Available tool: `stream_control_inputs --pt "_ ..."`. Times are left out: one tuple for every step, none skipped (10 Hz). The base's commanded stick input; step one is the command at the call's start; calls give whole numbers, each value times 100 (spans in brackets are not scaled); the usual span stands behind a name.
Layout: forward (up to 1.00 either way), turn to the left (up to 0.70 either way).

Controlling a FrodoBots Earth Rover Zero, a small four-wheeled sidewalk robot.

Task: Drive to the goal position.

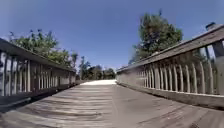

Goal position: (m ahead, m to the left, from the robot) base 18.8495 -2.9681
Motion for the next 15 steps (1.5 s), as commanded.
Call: stream_control_inputs --pt "70 0" --pt "70 0" --pt "70 0" --pt "70 0" --pt "70 0" --pt "70 -14" --pt "70 -14" --pt "70 -14" --pt "70 -14" --pt "70 -14" --pt "70 -2" --pt "70 0" --pt "70 0" --pt "70 0" --pt "70 0"
